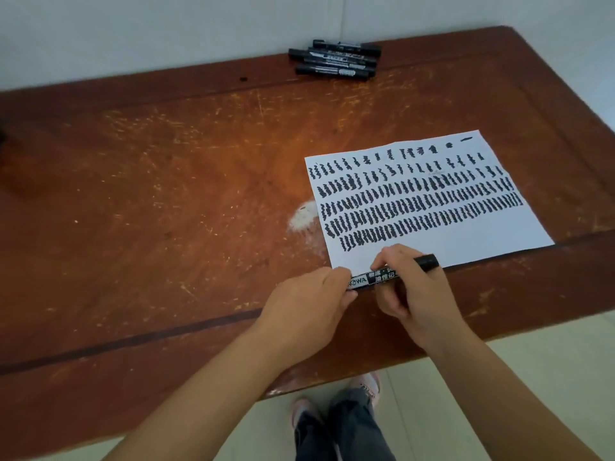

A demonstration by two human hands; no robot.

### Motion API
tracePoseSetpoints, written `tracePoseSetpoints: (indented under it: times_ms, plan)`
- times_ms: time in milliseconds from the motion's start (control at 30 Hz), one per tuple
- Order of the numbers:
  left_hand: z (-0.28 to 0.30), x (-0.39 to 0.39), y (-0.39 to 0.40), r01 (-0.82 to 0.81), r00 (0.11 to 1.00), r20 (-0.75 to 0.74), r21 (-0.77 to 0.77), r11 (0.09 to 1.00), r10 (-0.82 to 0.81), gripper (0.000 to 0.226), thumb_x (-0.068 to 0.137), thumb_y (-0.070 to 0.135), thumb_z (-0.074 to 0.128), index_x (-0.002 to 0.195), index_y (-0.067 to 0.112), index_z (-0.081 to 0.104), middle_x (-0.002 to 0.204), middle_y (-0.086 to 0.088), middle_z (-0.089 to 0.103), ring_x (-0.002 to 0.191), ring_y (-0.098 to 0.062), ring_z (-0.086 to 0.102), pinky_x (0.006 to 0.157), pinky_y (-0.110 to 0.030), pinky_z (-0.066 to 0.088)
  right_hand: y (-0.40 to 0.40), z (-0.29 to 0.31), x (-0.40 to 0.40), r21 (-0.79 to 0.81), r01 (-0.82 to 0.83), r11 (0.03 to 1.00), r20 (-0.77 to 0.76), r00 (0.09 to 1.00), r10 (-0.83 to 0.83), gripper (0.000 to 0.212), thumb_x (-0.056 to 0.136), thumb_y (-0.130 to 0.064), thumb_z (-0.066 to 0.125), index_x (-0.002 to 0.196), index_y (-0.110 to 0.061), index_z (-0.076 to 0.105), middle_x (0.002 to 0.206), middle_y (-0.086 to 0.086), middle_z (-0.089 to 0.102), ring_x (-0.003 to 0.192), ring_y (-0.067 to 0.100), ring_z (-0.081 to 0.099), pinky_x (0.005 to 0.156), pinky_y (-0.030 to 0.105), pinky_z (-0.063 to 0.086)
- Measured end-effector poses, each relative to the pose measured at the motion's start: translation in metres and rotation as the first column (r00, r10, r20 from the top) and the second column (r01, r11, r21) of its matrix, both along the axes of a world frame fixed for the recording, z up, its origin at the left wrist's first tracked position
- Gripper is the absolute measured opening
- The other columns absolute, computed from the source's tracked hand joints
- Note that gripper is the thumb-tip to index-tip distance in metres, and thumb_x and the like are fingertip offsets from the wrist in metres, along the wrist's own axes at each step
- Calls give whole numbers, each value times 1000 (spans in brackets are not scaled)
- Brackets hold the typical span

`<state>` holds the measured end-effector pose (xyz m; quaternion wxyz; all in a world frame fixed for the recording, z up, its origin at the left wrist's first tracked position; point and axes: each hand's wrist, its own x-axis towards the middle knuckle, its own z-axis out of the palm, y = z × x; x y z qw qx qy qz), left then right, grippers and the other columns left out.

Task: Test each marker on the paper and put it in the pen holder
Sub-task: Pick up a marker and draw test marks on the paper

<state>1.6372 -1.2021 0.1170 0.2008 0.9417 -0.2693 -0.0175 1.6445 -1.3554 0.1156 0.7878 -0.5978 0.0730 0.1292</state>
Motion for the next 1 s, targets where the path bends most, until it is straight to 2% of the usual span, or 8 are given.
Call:
tracePoseSetpoints:
  times_ms: [100,333,400,533,700,800,900,1000]
  plan:
    - [5,-11,-9,11,978,-206,-102,995,-32,17,96,30,32,83,19,30,70,9,39,62,-18,44,54,-28,29,-8,2,-4,-19,-51,999,96,994,53,16,59,-27,56,47,-17,60,25,-6,36,21,8,25,36,15,15]
    - [15,-17,-12,-153,724,-642,-507,848,-253,24,96,19,37,91,-2,46,58,11,34,48,1,31,48,-16,27,-25,16,-4,-57,-174,983,219,959,182,18,57,-25,54,45,-16,64,32,-11,46,21,4,31,36,6,26]
    - [17,-11,-14,-169,697,-664,-520,837,-272,26,95,20,37,89,-4,47,55,12,35,46,1,31,47,-13,27,-28,17,-2,-65,-165,984,193,965,175,18,57,-26,54,46,-15,63,28,-9,42,21,5,29,35,8,24]
    - [16,-11,-19,-32,851,-496,-374,927,-172,23,93,34,36,71,28,35,57,9,36,50,-7,32,49,-26,27,-26,18,-5,-57,-98,994,122,987,105,23,60,-34,55,47,-15,59,25,-8,35,22,6,25,36,11,22]
    - [20,-16,-23,-47,891,-452,-182,982,-41,31,95,32,33,66,27,22,59,7,35,51,-11,32,52,-33,25,-16,10,-14,0,70,998,-28,997,-70,36,65,-29,67,51,-4,46,27,-8,29,23,4,19,35,9,15]
    - [16,-21,-30,-110,878,-478,-188,976,7,29,94,35,34,68,27,24,60,6,38,54,-14,36,53,-34,25,-14,7,-12,-6,181,983,-114,977,-181,36,80,-3,55,46,-5,44,27,-9,31,24,4,21,33,10,16]
    - [18,-18,-41,-177,817,-577,-205,963,27,30,86,42,50,69,26,31,63,9,41,55,-8,39,50,-25,30,-13,11,1,-93,281,955,-65,955,-288,26,59,-8,53,38,-16,41,36,-9,34,39,7,30,44,19,29]
    - [20,-2,-52,-308,738,-673,-289,906,36,36,86,35,55,63,16,36,56,3,35,45,-4,31,48,-22,27,-17,17,17,10,350,937,-118,931,-347,29,71,-3,54,45,-14,45,39,-5,40,46,13,38,63,30,36]
